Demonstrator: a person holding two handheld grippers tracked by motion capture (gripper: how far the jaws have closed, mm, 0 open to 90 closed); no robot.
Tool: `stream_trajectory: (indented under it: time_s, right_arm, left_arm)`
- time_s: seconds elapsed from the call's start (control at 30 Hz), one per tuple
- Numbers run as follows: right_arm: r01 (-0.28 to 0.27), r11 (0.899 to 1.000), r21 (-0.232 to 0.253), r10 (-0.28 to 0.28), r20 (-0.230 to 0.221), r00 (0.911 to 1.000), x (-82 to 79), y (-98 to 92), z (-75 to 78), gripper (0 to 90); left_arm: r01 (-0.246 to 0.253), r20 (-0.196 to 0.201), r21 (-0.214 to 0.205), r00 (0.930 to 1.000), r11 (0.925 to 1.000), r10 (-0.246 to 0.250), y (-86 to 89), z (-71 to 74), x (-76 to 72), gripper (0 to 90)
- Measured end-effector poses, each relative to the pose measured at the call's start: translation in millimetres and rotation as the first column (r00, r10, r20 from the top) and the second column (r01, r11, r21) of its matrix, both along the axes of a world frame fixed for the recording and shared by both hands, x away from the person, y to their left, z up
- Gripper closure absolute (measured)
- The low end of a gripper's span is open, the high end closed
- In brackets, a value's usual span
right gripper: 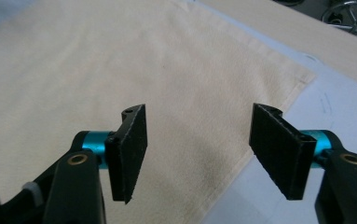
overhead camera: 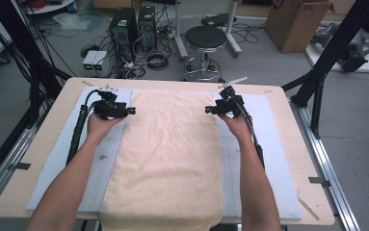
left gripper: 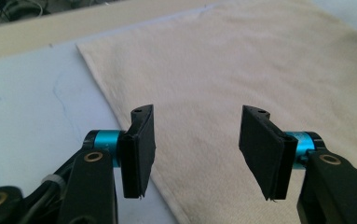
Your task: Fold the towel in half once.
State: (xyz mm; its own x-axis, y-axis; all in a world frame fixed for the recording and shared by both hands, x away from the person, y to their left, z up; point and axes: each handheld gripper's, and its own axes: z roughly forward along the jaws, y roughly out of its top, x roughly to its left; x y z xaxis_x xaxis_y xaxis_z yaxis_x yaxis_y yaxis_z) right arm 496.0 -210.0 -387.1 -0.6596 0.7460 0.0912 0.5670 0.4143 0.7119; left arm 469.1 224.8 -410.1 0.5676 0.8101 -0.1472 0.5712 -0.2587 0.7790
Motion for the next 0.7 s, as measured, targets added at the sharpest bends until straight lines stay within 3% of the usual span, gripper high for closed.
stream_trajectory:
  time_s: [0.1,0.13,0.27,0.37,0.47,0.53,0.7]
  right_arm:
    - [-0.004,1.000,-0.021,0.004,-0.035,0.9994,2.7,3.7,-15.6,43.6]
    - [-0.005,1.000,-0.027,0.005,-0.027,0.9996,1.9,4.6,-20.3,47.0]
    - [-0.016,0.998,-0.056,0.013,-0.054,0.9984,1.9,8.3,-35.0,51.4]
    - [-0.025,0.996,-0.082,0.019,-0.077,0.9969,1.7,11.6,-41.9,55.0]
    - [-0.027,0.993,-0.111,0.022,-0.044,0.9988,0.2,13.3,-43.8,59.6]
    - [-0.023,0.993,-0.112,0.018,-0.045,0.9988,0.4,13.5,-43.7,63.8]
    - [-0.023,0.994,-0.110,0.017,-0.054,0.9984,1.0,13.3,-43.5,68.8]
  left_arm:
    - [0.014,-0.041,0.014,0.9991,0.9998,-0.013,-1.9,-11.8,0.1,49.9]
    - [0.028,-0.054,0.027,0.9982,0.9992,-0.027,-3.1,-14.5,0.4,50.6]
    - [0.068,-0.062,0.041,0.9959,0.9969,-0.066,-10.4,-19.0,0.2,56.7]
    - [0.089,-0.083,0.080,0.9931,0.9929,-0.082,-15.9,-25.2,-0.1,61.8]
    - [0.069,-0.053,0.112,0.9966,0.9914,-0.063,-16.5,-25.7,-2.5,68.5]
    - [0.057,-0.038,0.137,0.9979,0.9890,-0.052,-19.1,-25.6,-3.9,75.3]
    - [0.053,-0.037,0.134,0.9981,0.9895,-0.048,-20.6,-26.0,-3.7,82.0]
